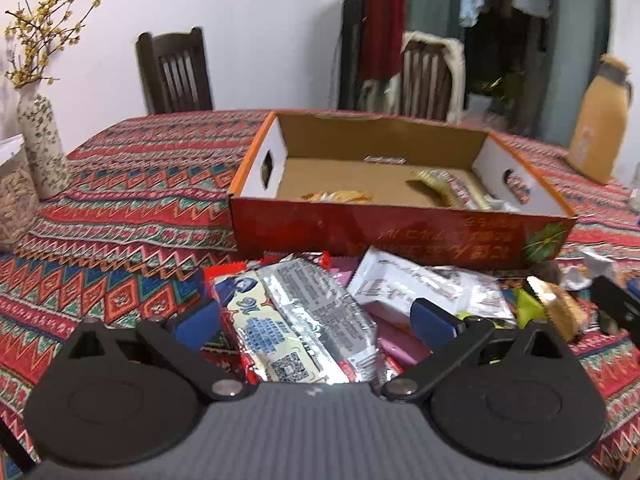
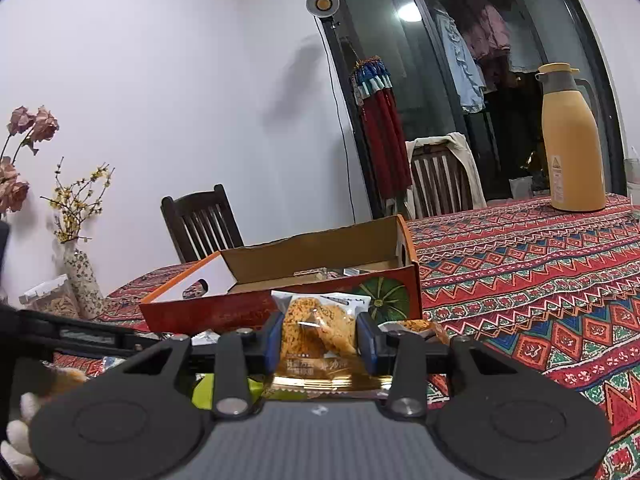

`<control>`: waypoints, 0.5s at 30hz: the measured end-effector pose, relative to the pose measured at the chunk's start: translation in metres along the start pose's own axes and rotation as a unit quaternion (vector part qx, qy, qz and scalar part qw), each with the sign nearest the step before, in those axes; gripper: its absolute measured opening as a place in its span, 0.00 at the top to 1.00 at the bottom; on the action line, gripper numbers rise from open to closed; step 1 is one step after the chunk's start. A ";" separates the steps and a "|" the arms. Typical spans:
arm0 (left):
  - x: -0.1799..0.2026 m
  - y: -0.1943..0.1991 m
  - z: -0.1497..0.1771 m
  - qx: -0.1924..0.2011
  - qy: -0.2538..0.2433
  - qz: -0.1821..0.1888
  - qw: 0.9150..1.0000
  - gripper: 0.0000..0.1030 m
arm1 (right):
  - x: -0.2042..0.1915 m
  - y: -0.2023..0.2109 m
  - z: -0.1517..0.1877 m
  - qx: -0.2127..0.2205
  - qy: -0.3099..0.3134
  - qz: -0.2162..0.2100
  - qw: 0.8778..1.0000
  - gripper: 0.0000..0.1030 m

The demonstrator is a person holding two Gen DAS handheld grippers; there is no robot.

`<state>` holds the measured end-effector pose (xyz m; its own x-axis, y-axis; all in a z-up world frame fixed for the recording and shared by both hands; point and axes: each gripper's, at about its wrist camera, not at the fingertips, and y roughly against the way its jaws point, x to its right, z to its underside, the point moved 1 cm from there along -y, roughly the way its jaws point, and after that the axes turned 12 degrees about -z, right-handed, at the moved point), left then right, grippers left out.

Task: Organize snacks
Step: 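Grasp a golden cookie packet with the right gripper while the left grasps a blue-printed bag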

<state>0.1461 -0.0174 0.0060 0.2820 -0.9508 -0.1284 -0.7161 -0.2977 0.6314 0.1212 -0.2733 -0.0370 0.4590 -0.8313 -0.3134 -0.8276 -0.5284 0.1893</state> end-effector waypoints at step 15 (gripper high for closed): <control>-0.022 -0.012 0.018 -0.031 0.013 0.003 0.999 0.42 | -0.002 0.000 0.000 0.002 0.003 -0.001 1.000 0.63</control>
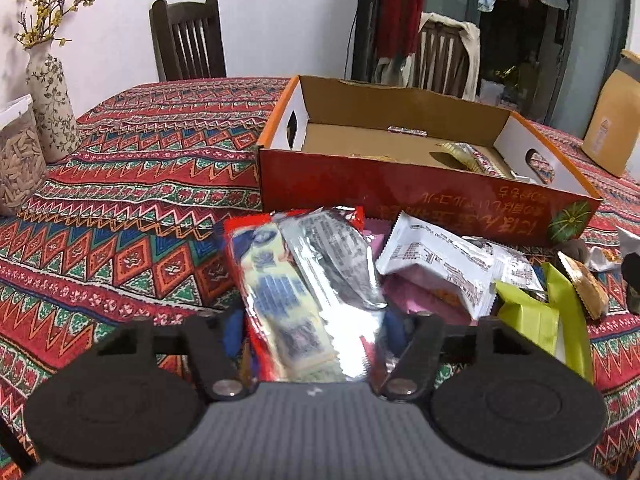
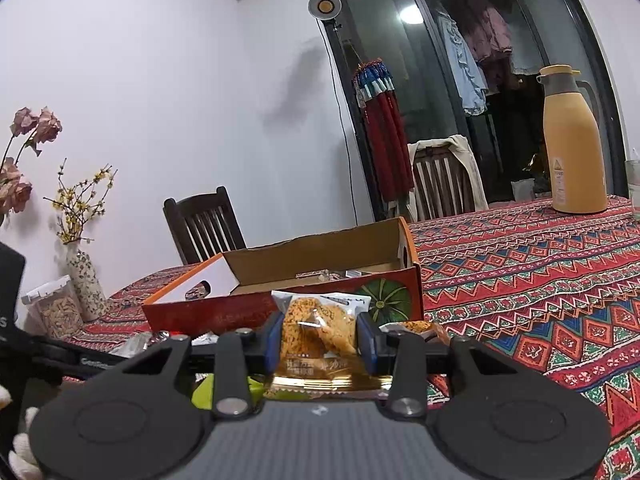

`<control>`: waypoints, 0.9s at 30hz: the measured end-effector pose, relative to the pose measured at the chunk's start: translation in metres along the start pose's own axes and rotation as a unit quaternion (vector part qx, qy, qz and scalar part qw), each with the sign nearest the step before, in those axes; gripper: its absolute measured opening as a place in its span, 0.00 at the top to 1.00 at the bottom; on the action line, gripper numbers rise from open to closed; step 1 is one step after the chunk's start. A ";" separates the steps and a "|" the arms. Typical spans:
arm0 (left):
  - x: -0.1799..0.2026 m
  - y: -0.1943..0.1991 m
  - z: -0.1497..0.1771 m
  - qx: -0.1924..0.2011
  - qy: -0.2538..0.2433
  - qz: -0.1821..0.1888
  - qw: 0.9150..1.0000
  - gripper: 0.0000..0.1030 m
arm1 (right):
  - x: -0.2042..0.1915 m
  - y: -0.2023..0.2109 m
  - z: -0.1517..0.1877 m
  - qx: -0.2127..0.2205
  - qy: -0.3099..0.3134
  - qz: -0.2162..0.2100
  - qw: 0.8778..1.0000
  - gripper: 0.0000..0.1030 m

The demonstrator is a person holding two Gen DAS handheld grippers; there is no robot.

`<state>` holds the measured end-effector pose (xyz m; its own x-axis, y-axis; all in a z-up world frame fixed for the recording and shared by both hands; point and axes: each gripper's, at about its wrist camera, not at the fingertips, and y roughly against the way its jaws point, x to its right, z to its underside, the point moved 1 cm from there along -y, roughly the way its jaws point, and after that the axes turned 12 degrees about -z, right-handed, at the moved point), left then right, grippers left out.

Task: Organize snacks
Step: 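Grasp a golden cookie packet with the right gripper while the left grasps a blue-printed bag, then lift both held packets over the orange box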

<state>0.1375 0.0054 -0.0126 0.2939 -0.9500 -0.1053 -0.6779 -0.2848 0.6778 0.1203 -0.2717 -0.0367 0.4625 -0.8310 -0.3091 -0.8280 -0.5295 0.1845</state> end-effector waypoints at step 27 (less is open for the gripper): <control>0.001 0.064 -0.067 0.143 0.000 0.053 0.988 0.42 | -0.019 -0.001 -0.040 0.027 0.048 0.049 0.997 0.63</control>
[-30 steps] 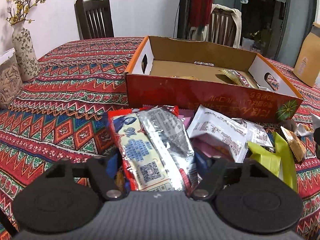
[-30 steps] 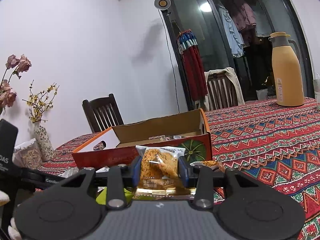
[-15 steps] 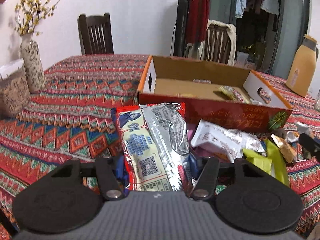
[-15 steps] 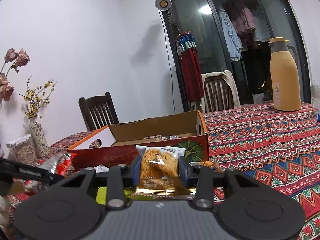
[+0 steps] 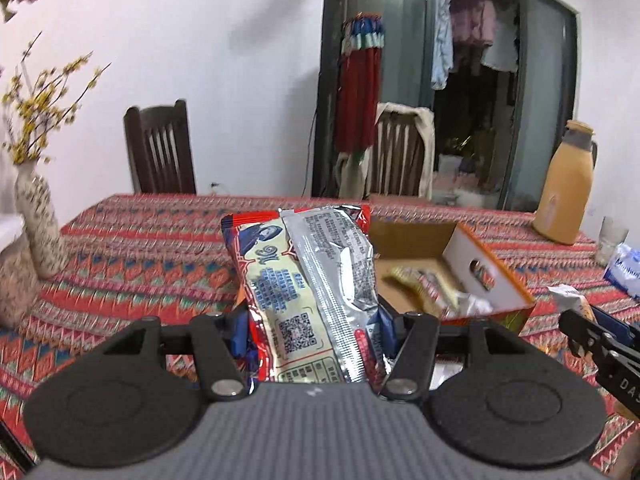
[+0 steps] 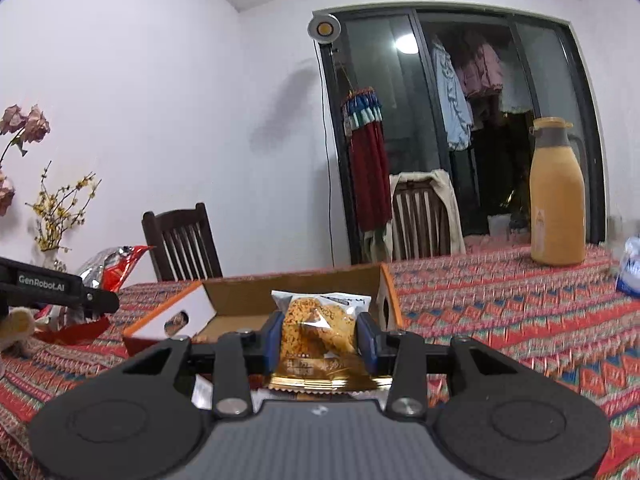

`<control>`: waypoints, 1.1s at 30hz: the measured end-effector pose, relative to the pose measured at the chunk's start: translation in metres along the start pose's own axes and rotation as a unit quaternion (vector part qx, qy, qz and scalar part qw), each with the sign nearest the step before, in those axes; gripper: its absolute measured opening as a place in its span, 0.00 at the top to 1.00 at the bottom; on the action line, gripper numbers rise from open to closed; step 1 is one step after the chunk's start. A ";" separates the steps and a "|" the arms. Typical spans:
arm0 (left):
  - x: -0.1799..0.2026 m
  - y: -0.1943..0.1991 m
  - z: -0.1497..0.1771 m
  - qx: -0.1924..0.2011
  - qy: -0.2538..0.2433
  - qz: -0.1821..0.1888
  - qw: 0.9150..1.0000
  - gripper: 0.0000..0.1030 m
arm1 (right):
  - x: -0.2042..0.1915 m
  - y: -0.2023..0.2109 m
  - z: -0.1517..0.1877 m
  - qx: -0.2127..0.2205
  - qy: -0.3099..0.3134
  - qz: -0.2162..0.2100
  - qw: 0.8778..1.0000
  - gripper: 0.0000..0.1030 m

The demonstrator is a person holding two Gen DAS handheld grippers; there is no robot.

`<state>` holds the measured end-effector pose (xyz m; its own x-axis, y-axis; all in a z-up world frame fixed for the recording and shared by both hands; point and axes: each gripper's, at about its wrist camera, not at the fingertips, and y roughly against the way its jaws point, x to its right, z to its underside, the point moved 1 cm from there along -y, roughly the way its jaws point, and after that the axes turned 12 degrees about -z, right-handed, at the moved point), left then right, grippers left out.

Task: Organize snacks
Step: 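Lift both held packets over the orange box, then open both grippers to drop the packets into the orange box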

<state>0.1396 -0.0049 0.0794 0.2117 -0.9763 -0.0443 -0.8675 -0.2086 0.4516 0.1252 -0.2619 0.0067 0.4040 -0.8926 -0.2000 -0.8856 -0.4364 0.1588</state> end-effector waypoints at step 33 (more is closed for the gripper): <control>0.016 -0.115 -0.013 -0.020 0.024 -0.004 0.999 0.02 | 0.013 -0.149 -0.027 -0.070 0.014 0.028 0.997 0.46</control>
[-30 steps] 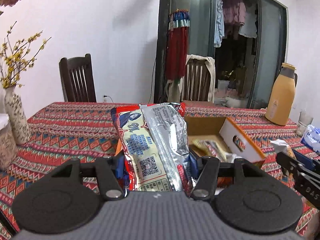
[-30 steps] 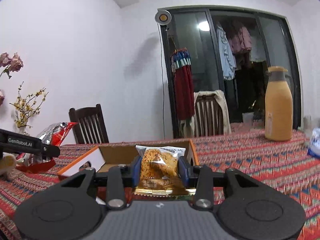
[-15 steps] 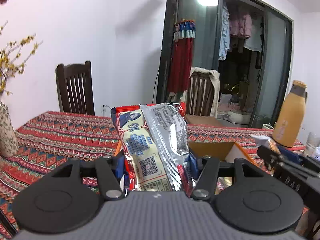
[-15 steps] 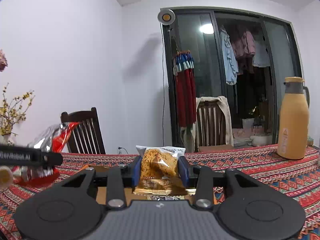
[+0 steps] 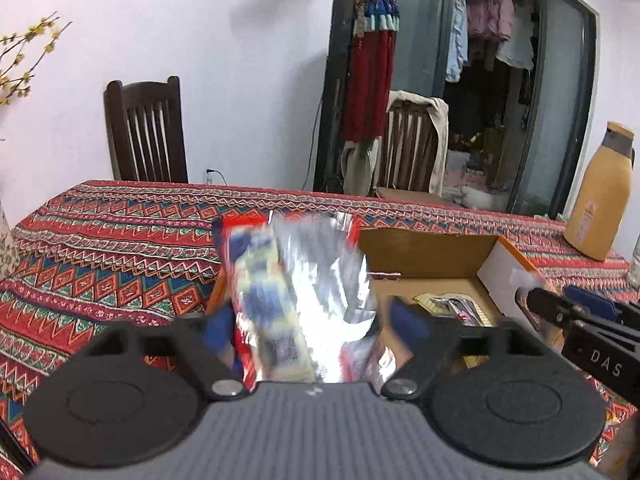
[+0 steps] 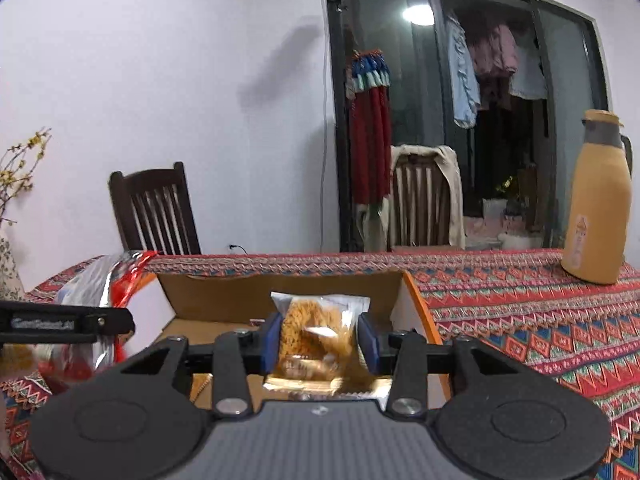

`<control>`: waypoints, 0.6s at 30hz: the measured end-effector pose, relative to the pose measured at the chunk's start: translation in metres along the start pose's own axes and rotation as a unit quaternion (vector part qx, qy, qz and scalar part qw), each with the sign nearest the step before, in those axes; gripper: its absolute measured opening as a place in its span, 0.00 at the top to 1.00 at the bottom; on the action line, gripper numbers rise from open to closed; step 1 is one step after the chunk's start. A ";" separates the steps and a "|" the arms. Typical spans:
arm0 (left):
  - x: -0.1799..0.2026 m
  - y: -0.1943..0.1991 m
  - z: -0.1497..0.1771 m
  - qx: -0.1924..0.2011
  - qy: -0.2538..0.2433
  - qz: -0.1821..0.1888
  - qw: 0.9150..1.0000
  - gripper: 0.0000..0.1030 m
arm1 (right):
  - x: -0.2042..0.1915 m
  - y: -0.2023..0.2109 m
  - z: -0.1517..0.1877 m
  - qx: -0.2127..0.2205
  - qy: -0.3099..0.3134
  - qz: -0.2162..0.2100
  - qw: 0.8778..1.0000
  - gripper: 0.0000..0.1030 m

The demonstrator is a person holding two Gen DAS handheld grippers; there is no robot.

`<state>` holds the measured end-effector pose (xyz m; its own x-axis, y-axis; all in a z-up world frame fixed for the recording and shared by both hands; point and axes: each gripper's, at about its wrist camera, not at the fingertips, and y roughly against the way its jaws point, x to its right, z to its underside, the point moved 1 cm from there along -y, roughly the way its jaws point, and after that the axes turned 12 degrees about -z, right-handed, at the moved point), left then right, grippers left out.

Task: Organize snacks
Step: 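Open both grippers to drop the packets into the orange box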

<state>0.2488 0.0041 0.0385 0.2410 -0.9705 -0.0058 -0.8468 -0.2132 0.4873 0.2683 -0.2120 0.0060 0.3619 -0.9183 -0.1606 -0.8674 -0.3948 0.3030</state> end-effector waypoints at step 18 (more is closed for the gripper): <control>-0.013 0.014 -0.003 0.004 0.037 -0.007 0.999 0.00 | 0.016 0.015 0.002 0.040 -0.033 0.032 0.998 0.00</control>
<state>0.2355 0.0145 0.0476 0.2865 -0.9567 0.0518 -0.8468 -0.2275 0.4808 0.2604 -0.2324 0.0057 0.2833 -0.9369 -0.2046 -0.9134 -0.3286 0.2400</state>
